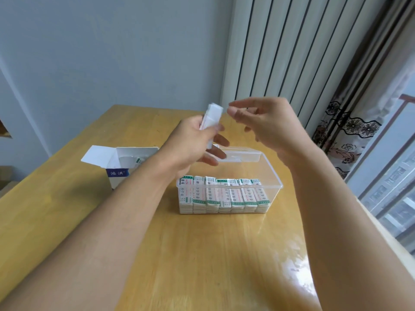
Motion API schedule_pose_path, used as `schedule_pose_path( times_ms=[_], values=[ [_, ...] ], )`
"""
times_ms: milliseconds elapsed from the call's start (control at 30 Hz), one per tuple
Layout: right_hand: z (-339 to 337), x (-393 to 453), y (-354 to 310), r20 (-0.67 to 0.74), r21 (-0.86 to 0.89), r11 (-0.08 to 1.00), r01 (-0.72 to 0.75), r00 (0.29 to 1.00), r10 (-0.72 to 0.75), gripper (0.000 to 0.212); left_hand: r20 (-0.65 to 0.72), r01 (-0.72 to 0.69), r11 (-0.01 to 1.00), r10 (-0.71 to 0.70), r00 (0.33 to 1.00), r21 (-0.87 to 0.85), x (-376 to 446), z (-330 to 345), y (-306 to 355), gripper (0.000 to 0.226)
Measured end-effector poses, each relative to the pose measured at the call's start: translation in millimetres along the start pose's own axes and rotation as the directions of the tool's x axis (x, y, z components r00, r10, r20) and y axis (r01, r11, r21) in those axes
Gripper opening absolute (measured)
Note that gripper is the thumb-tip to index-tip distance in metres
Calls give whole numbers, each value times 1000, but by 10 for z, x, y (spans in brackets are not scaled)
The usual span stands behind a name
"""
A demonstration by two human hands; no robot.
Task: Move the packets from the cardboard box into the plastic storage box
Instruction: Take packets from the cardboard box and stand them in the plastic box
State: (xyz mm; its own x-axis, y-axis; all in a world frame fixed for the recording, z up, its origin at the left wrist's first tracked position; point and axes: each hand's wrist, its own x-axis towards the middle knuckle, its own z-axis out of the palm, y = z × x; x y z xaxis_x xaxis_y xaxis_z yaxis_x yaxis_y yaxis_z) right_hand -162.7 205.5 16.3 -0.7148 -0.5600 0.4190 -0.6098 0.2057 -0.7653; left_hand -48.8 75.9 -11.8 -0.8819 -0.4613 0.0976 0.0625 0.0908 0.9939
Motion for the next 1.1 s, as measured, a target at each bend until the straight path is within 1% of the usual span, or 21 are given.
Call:
schedule_pose_path(
  times_ms=[67, 100, 133, 200, 300, 333, 433, 500, 533, 567, 633, 667, 700, 733, 767, 833, 867, 900, 933, 1033, 1100],
  values=[
    [3, -37, 4, 63, -14, 1000, -10, 998, 11, 24, 91, 37, 997, -30, 995, -74, -46, 54, 19, 18],
    [40, -43, 34, 75, -36, 999, -19, 997, 22, 20, 110, 56, 993, -45, 993, -101, -55, 51, -8, 19],
    [54, -37, 56, 71, -46, 999, -29, 997, 32, 16, 121, 72, 990, -57, 991, -118, -60, 47, -19, 20],
    [34, -43, 78, 60, -54, 997, -47, 997, 50, 19, 144, 99, 983, -77, 987, -154, -63, 33, -18, 21],
    [-41, -47, 91, 44, -108, 989, -100, 993, 106, 19, 166, 167, 943, -123, 978, -287, -56, 12, -4, 29],
    [-51, -49, 103, 41, -114, 987, -110, 993, 115, 19, 158, 170, 935, -125, 979, -311, -57, 8, -8, 30],
    [-48, -88, 100, 73, -89, 988, -130, 988, 136, 18, 131, 139, 954, -107, 986, -265, -64, 33, -39, 30],
    [-68, -97, 78, 55, -25, 989, -149, 987, 150, 17, 103, 143, 956, -120, 987, -257, -76, 64, -44, 28],
    [-86, -90, 69, 8, 29, 991, -133, 991, 133, 16, 90, 149, 953, -129, 988, -263, -77, 72, -46, 27],
    [-106, -80, 58, -65, 76, 993, -87, 994, 92, 15, 75, 153, 951, -138, 988, -269, -81, 77, -45, 25],
    [-146, -64, 25, -191, 80, 990, 112, 977, -95, 10, 49, 155, 947, -148, 988, -282, -87, 79, -39, 23],
    [-148, -73, -3, -204, 57, 974, 221, 957, -206, 8, 45, 158, 942, -151, 987, -296, -92, 80, -37, 22],
    [-138, -100, -36, -178, 21, 952, 304, 939, -296, 9, 46, 163, 934, -156, 987, -320, -99, 82, -33, 22],
    [-124, -124, -65, -115, -33, 938, 346, 931, -347, 9, 46, 167, 922, -161, 986, -350, -103, 81, -23, 21],
    [-108, -148, -91, -20, -96, 932, 349, 936, -352, 8, 45, 169, 908, -165, 985, -384, -106, 82, -14, 20],
    [-78, -175, -115, 184, -232, 916, 327, 940, -289, 4, 33, 160, 880, -163, 986, -447, -96, 68, -1, 19],
    [-61, -173, -112, 237, -271, 905, 329, 934, -269, 7, 27, 149, 870, -155, 988, -470, -85, 49, 4, 20],
    [-46, -170, -110, 245, -270, 907, 324, 934, -261, 11, 30, 142, 863, -146, 989, -485, -76, 36, 7, 23],
    [-31, -163, -108, 217, -266, 911, 316, 940, -263, 12, 39, 140, 859, -139, 990, -493, -66, 23, 8, 25],
    [21, -163, -95, 66, -301, 911, 281, 960, -274, 4, 88, 162, 869, -137, 987, -468, -82, 20, 23, 28],
    [52, -156, -66, 5, -270, 934, 232, 971, -240, 6, 115, 168, 881, -130, 985, -442, -106, 36, 39, 29]
  ],
)
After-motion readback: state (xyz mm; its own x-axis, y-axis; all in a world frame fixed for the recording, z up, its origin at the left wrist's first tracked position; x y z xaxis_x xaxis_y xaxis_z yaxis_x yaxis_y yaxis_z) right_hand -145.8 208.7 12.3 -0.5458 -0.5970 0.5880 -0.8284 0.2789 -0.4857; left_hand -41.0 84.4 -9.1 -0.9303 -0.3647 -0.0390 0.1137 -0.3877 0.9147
